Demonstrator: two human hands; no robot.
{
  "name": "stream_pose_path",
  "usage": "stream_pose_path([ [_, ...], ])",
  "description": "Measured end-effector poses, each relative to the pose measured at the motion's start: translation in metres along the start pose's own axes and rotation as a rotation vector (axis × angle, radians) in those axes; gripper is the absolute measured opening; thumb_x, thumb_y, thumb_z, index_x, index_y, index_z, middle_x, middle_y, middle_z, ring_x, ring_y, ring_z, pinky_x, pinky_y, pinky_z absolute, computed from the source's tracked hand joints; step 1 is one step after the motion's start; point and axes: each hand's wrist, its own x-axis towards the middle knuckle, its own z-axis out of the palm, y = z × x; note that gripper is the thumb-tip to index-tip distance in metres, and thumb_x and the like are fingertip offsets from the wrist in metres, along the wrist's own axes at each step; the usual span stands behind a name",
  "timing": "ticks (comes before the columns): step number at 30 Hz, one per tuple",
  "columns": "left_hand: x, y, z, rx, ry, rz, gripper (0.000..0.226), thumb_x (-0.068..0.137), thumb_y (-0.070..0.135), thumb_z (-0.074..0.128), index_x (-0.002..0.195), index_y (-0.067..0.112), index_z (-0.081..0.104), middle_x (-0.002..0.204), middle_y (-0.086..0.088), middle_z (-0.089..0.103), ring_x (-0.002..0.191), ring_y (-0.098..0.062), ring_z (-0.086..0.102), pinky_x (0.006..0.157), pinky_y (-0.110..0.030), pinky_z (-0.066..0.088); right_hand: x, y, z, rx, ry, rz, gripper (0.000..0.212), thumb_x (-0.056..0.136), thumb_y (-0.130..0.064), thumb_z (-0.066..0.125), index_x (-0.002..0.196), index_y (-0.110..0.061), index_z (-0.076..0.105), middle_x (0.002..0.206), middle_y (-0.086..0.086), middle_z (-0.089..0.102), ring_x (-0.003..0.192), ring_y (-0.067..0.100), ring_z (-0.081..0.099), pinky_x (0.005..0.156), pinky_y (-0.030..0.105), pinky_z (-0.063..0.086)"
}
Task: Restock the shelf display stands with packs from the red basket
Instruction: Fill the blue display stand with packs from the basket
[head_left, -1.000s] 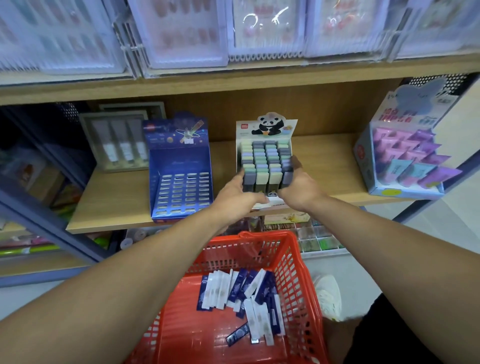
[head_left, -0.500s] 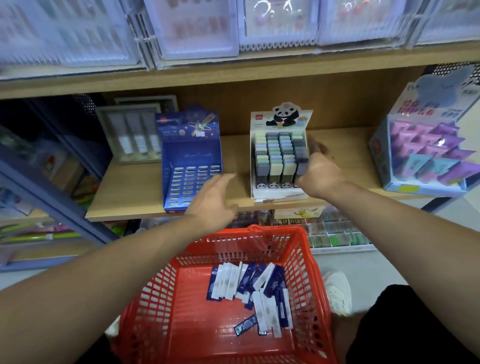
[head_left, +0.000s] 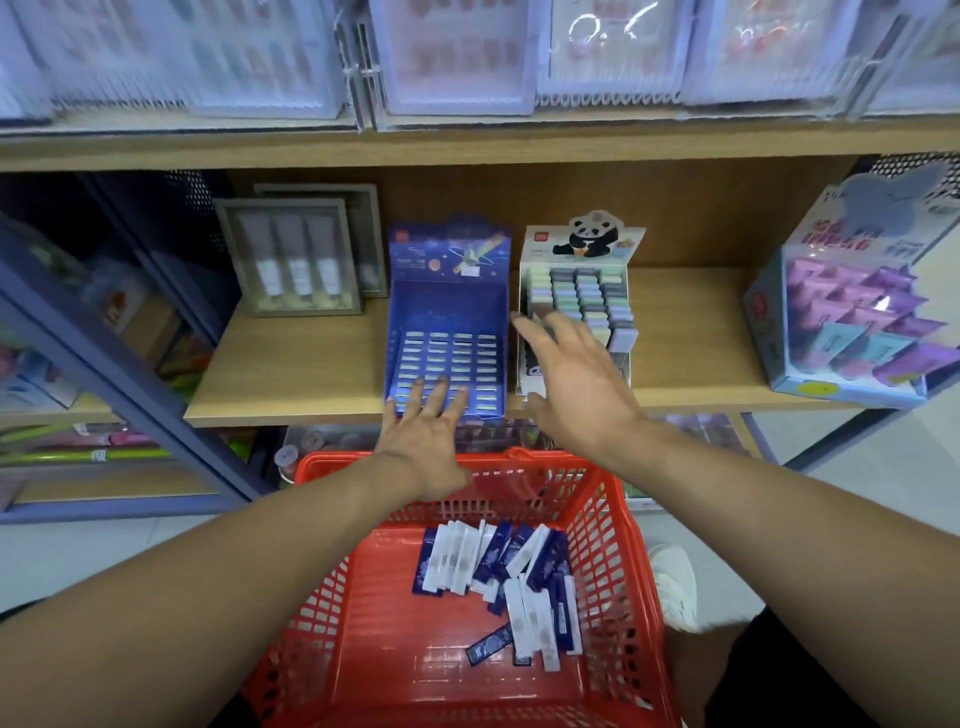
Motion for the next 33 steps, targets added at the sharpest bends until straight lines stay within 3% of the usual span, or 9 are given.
stream_pose_path([
  [3, 0.001, 0.017, 0.001, 0.034, -0.016, -0.006, 0.108, 0.088, 0.048, 0.063, 0.159, 0.025, -0.015, 0.166, -0.005, -0.022, 0.152, -0.031, -0.020, 0.123, -0.057, 0.000, -0.010, -0.007, 0.010, 0.035, 0.019, -0.055, 0.078, 0.088, -0.011, 0.065, 0.156, -0.023, 0.028, 0.160, 0.002, 0.023, 0.147, 0.021, 0.021, 0.120, 0.036, 0.023],
  [7, 0.003, 0.027, 0.001, 0.054, -0.003, -0.055, 0.105, 0.087, 0.036, 0.062, 0.159, 0.023, -0.014, 0.166, -0.007, -0.021, 0.153, -0.032, -0.018, 0.123, -0.058, 0.002, -0.020, -0.010, 0.020, 0.063, 0.057, -0.092, 0.065, 0.088, -0.011, 0.060, 0.149, -0.023, 0.041, 0.153, -0.002, 0.035, 0.139, 0.019, 0.033, 0.117, 0.037, 0.032],
  [15, 0.006, 0.017, -0.005, 0.054, 0.012, -0.075, 0.105, 0.088, 0.032, 0.062, 0.158, 0.029, -0.016, 0.166, -0.001, -0.022, 0.153, -0.032, -0.017, 0.124, -0.055, 0.001, -0.025, -0.009, 0.034, -0.013, -0.083, -0.153, 0.048, 0.090, -0.014, 0.057, 0.136, -0.028, 0.054, 0.132, -0.009, 0.052, 0.124, 0.013, 0.046, 0.106, 0.035, 0.043],
  [19, 0.009, 0.012, -0.003, 0.045, 0.054, -0.064, 0.105, 0.089, 0.032, 0.062, 0.158, 0.029, -0.016, 0.166, -0.002, -0.020, 0.153, -0.033, -0.016, 0.124, -0.055, 0.001, -0.024, -0.005, 0.035, -0.104, -0.192, -0.055, 0.057, 0.088, -0.015, 0.061, 0.143, -0.028, 0.049, 0.144, -0.004, 0.044, 0.134, 0.018, 0.039, 0.113, 0.038, 0.036],
  [23, 0.012, 0.012, 0.001, 0.010, 0.071, -0.064, 0.108, 0.087, 0.031, 0.065, 0.158, 0.029, -0.016, 0.166, -0.002, -0.020, 0.153, -0.034, -0.016, 0.123, -0.056, -0.003, -0.020, 0.006, 0.038, -0.170, -0.262, 0.096, 0.077, 0.086, -0.010, 0.061, 0.155, -0.020, 0.028, 0.159, 0.005, 0.028, 0.146, 0.027, 0.027, 0.119, 0.044, 0.026],
  [26, 0.014, 0.011, 0.003, -0.018, 0.077, -0.059, 0.109, 0.087, 0.036, 0.068, 0.158, 0.030, -0.015, 0.167, -0.002, -0.019, 0.153, -0.034, -0.016, 0.121, -0.056, -0.005, -0.015, 0.021, 0.043, -0.182, -0.308, 0.140, 0.077, 0.090, -0.006, 0.055, 0.158, -0.017, 0.020, 0.158, 0.005, 0.032, 0.146, 0.026, 0.028, 0.119, 0.042, 0.027],
  [31, 0.015, 0.011, 0.002, -0.030, 0.083, -0.059, 0.110, 0.086, 0.037, 0.070, 0.158, 0.031, -0.014, 0.167, -0.001, -0.019, 0.153, -0.032, -0.017, 0.121, -0.055, -0.006, -0.007, 0.034, 0.045, -0.247, -0.241, 0.111, 0.081, 0.087, 0.011, 0.051, 0.157, -0.023, 0.027, 0.153, 0.003, 0.042, 0.141, 0.024, 0.037, 0.112, 0.039, 0.036],
  [33, 0.016, 0.011, 0.002, -0.039, 0.083, -0.058, 0.110, 0.087, 0.038, 0.070, 0.158, 0.031, -0.013, 0.167, -0.001, -0.019, 0.153, -0.032, -0.017, 0.121, -0.055, -0.006, -0.003, 0.030, 0.038, -0.288, -0.176, 0.056, 0.084, 0.081, 0.018, 0.051, 0.153, -0.022, 0.035, 0.141, 0.004, 0.049, 0.129, 0.024, 0.047, 0.104, 0.037, 0.044],
])
